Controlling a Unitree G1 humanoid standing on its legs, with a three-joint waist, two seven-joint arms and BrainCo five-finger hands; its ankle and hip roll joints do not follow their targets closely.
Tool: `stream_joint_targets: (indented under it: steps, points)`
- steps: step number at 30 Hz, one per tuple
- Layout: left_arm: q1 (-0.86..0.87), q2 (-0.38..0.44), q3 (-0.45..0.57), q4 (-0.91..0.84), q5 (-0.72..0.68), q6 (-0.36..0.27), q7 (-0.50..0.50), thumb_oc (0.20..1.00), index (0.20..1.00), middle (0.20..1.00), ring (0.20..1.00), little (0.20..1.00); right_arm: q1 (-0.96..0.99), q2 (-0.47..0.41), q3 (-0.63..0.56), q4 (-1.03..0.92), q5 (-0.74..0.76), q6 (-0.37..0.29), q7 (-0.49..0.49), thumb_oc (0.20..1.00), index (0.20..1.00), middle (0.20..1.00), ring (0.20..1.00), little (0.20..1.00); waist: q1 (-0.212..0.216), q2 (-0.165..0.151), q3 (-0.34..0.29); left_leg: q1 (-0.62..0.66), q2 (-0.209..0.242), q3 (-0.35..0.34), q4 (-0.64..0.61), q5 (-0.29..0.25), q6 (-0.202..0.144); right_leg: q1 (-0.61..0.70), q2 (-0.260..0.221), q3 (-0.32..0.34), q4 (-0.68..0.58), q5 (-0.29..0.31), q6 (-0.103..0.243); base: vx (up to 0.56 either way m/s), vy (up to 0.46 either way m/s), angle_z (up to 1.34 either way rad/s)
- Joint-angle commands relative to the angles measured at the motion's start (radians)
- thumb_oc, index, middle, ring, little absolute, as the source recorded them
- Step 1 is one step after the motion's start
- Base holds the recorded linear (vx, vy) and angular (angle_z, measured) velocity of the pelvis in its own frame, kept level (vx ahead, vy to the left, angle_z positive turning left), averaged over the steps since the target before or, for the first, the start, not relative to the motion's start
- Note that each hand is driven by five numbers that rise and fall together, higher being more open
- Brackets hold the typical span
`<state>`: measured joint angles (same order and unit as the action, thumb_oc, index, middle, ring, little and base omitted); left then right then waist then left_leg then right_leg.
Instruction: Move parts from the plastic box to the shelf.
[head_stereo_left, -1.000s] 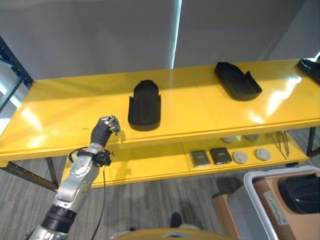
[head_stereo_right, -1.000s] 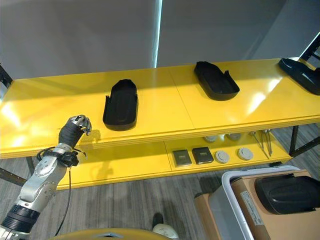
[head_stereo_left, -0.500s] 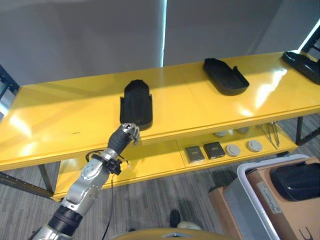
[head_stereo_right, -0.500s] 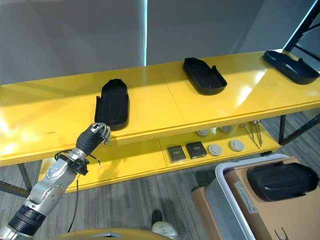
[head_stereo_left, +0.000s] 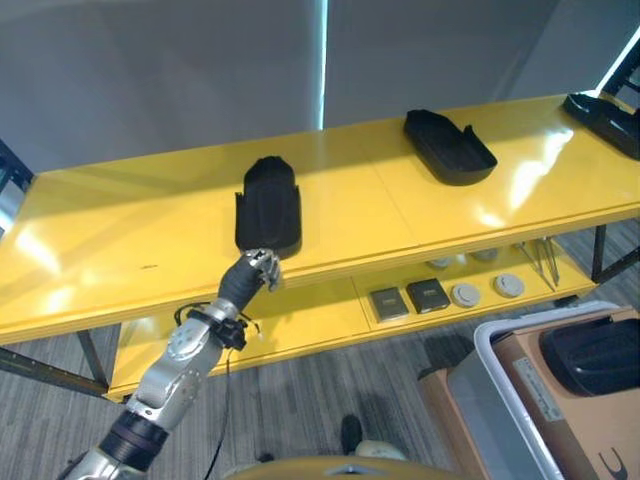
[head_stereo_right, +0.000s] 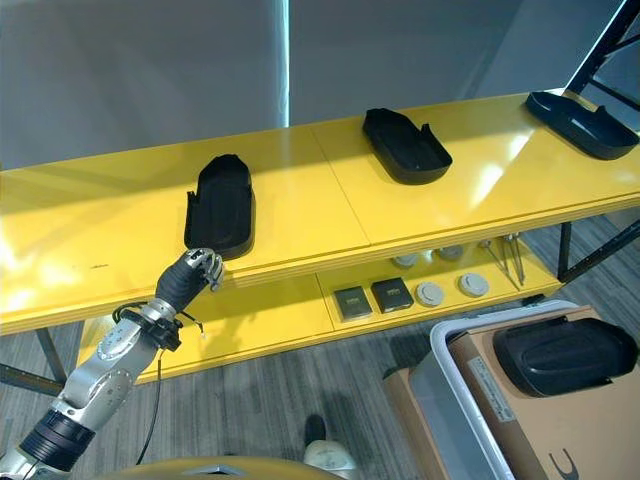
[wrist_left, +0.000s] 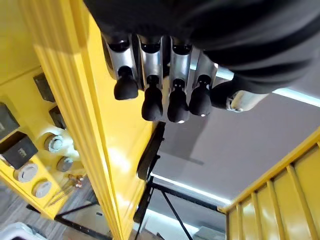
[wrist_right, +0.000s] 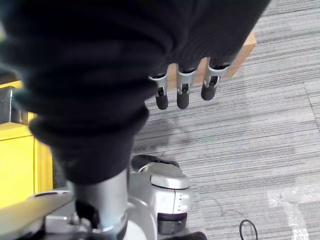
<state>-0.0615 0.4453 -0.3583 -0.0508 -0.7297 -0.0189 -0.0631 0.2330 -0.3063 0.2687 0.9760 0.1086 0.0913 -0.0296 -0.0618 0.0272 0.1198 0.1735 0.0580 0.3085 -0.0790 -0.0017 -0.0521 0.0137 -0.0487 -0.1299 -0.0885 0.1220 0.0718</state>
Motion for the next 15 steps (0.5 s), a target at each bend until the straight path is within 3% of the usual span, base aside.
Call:
stream_joint_targets:
  steps: [1, 15]
  points:
    - [-0.062, -0.004, 0.003, 0.042, 0.002, -0.04, 0.028, 0.2, 0.2, 0.2, 0.2, 0.2, 0.003, -0.005, 0.035, -0.007, -0.021, 0.009, 0.0, 1.0, 1.0, 1.0, 1.0, 1.0, -0.013, -0.028, -0.01, -0.059, 0.008, -0.064, 0.005, -0.018, 0.016, 0.057, -0.034, 0.008, 0.014, -0.074, 0.094, 0.0, 0.0, 0.0]
    - [-0.223, -0.068, -0.021, 0.184, 0.06, -0.046, 0.068, 0.2, 0.2, 0.2, 0.2, 0.2, -0.009, -0.013, 0.065, -0.012, -0.045, 0.032, 0.021, 1.0, 1.0, 1.0, 1.0, 1.0, -0.059, -0.03, -0.016, -0.04, 0.015, -0.038, 0.002, -0.022, 0.02, 0.057, -0.026, 0.037, 0.019, -0.078, 0.093, 0.01, -0.005, -0.03]
